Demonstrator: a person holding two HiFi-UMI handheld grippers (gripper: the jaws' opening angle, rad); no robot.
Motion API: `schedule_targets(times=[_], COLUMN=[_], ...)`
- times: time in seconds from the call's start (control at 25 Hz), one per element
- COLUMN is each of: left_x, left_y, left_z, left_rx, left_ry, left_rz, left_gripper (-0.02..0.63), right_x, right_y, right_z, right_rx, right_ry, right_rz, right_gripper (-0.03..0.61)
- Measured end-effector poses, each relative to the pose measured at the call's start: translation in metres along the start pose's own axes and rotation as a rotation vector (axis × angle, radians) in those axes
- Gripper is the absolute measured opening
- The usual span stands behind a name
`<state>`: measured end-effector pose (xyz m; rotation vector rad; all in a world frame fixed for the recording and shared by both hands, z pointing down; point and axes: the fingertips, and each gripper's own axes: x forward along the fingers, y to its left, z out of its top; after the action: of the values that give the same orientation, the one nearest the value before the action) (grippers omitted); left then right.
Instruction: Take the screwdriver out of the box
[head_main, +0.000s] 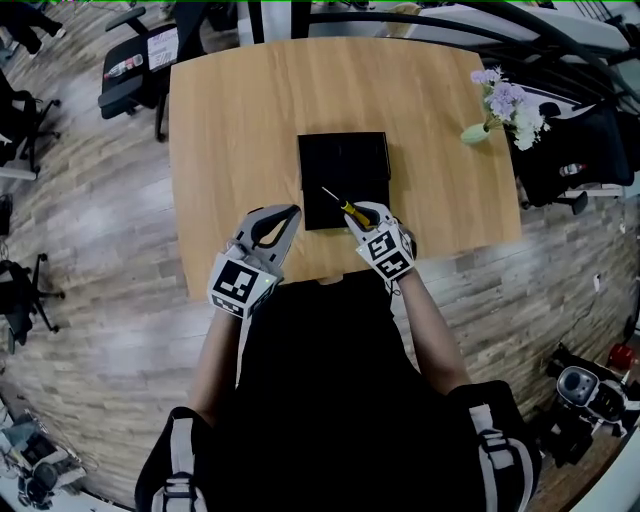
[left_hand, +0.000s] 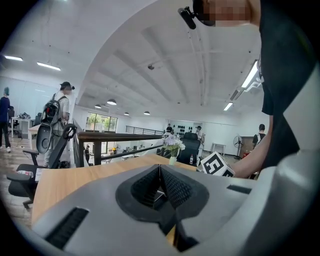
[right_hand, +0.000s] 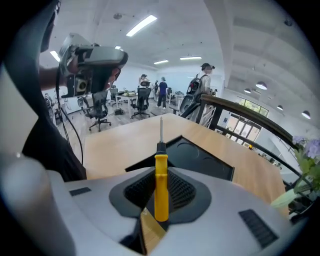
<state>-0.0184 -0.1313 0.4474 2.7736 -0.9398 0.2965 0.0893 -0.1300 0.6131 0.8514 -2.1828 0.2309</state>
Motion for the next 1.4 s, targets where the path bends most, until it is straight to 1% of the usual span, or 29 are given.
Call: schedule_targets(times=[0.08,0.2,0.28,0.48,0.56,0.64,0.96,1.16,1.4], left_x=[0.002,0.004,0.004,0.001,0.001,0.002,0.005,0.006,0.002], left_y=[-0.002,-0.005,-0.006,-0.009,-0.008,-0.007,-0.006,-0.005,-0.002], left_z=[-0.001,-0.003,-0.006,-0.01,-0.009,-0.009,-0.007,-0.005,-0.006], left_rx=[0.0,0.002,0.004,-0.015,-0.012,-0.013,-0.012,-0.012,-0.013], left_ry=[-0.001,0.002,0.006,0.004,0.004,0.001,-0.006,-0.011,-0.012], left_rz=[-0.01,-0.029,-0.037,-0.037,-0.036,-0.034,-0.038,-0.034,-0.03], left_gripper=[0.023,0.023,0.023,0.023,0.023,0.023,0.023,0.023,0.023], right_x=[-0.008,-0.022,-0.03,-0.05,-0.058,-0.063,-0.084,-0.092,-0.097], right_y=[-0.007,-0.02,-0.029,-0.035,-0.04,-0.044,-0.046,-0.041,-0.033], right_z=[0.009,0.023,0.032,0.045,0.054,0.063,0.093,0.103,0.11], right_rx=[0.051,0.201,0.278,0.38,0.405,0.406,0.343,0.306,0.288], right_ry=[-0.048,-0.148,-0.209,-0.288,-0.323,-0.349,-0.415,-0.434,-0.45], right_rz=[-0.01,-0.023,-0.038,-0.024,-0.023,-0.025,-0.04,-0.035,-0.027], right_gripper=[0.086,0.086,0.086,0.086,0.086,0.086,0.086,0.086,0.086])
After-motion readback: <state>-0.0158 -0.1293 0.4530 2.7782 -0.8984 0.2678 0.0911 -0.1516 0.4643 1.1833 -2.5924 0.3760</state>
